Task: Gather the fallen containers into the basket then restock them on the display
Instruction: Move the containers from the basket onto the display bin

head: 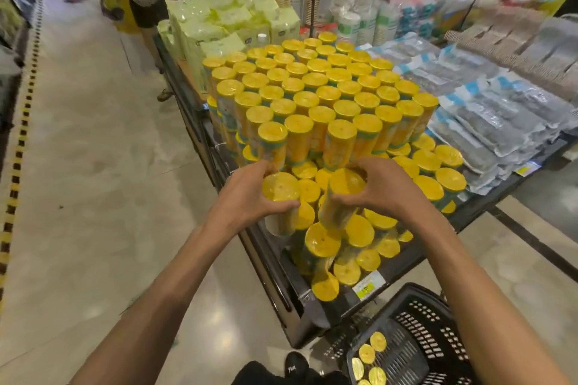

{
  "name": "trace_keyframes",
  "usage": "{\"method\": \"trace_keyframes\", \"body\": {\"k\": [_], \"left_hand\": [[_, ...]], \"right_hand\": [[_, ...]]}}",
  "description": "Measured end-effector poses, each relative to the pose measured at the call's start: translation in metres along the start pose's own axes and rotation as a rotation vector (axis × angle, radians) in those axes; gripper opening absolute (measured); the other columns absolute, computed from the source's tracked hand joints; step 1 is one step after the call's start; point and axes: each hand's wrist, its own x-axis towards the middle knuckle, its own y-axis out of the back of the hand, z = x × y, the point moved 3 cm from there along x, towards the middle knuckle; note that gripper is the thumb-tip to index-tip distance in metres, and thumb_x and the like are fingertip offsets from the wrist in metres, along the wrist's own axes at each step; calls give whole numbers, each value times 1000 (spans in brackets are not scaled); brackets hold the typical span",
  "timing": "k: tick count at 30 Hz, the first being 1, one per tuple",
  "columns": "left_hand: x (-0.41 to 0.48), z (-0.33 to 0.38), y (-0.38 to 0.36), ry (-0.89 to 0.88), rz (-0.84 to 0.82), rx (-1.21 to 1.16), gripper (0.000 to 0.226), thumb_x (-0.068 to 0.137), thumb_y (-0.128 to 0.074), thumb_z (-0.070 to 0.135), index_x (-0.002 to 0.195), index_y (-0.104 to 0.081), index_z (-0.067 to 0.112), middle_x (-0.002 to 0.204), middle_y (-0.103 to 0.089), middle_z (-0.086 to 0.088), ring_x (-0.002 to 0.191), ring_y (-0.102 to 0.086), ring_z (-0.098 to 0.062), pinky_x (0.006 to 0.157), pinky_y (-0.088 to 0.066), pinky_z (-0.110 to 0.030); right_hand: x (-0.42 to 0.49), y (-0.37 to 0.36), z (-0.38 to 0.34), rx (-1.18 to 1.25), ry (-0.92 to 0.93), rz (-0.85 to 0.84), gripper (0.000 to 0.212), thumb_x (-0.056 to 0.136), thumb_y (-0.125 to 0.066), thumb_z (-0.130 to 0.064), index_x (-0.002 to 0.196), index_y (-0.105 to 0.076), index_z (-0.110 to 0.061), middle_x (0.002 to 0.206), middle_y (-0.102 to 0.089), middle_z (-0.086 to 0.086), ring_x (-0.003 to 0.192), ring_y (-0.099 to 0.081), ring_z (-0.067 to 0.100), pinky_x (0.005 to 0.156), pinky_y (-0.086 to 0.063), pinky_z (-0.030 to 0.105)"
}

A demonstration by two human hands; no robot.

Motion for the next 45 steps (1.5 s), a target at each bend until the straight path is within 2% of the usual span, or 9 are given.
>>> {"method": "trace_keyframes", "body": {"k": [3, 7, 11, 16, 25, 31, 36, 40, 45], "left_hand": [[28, -3, -4, 12, -27, 58, 75, 60, -75, 71, 113, -60, 20, 105, -65, 5, 97, -60, -14, 80, -54, -38], [56, -5, -10, 36, -39, 122, 68, 62, -79, 65, 110, -59, 21, 103, -63, 5, 96, -58, -16, 79, -51, -38], [74, -11, -15, 64, -31, 138, 66, 61, -80, 64, 107, -57, 22, 104, -59, 5, 95, -55, -16, 77, -50, -37], [92, -16, -21, 79, -73, 183, 65, 61, -79, 65, 103, -54, 23, 100, -54, 7, 89, -50, -13, 70, -45, -32], [111, -14, -32, 79, -56, 186, 65, 63, -81, 60, 109, -57, 20, 102, -51, 5, 91, -47, -13, 71, -40, -31], [116, -13, -36, 96, -23, 201, 60, 63, -79, 63, 103, -54, 25, 99, -50, 8, 90, -49, -13, 74, -50, -40], [111, -10, -38, 122, 16, 209, 60, 66, -79, 60, 110, -59, 24, 102, -47, 8, 94, -47, -12, 78, -51, -41], [108, -6, -37, 113, 20, 252, 66, 70, -76, 62, 120, -59, 22, 104, -43, 10, 101, -48, -13, 78, -51, -39], [106, -3, -39, 107, 19, 297, 72, 72, -74, 62, 127, -57, 20, 113, -49, 2, 108, -49, -18, 78, -51, -36]], "right_hand": [[39, 5, 8, -85, 87, -79, 65, 65, -78, -63, 112, -65, -21, 108, -68, -1, 94, -60, 18, 75, -52, 42], [81, 8, 13, -163, 168, -114, 72, 66, -82, -57, 123, -60, -19, 116, -59, 3, 102, -55, 21, 78, -48, 35], [116, 6, 12, -214, 248, -151, 71, 66, -84, -54, 125, -60, -22, 117, -59, 4, 103, -55, 22, 72, -41, 30], [143, -1, 8, -283, 305, -203, 76, 68, -81, -56, 130, -57, -19, 119, -59, 5, 105, -55, 23, 79, -49, 35], [164, -10, 5, -334, 359, -263, 77, 70, -82, -49, 134, -57, -14, 120, -61, 7, 105, -58, 23, 83, -53, 40], [169, -12, 11, -329, 361, -266, 75, 72, -81, -51, 133, -58, -13, 120, -61, 6, 106, -57, 22, 83, -53, 38], [172, -16, 13, -330, 345, -264, 69, 72, -80, -53, 125, -61, -12, 116, -64, 7, 103, -58, 23, 83, -53, 42], [172, -17, 15, -287, 327, -264, 76, 72, -80, -51, 136, -55, -17, 124, -62, 3, 111, -57, 22, 86, -53, 39], [170, -18, 17, -312, 308, -239, 76, 73, -79, -53, 135, -55, -17, 125, -61, 4, 112, -56, 23, 87, -52, 39]]}}
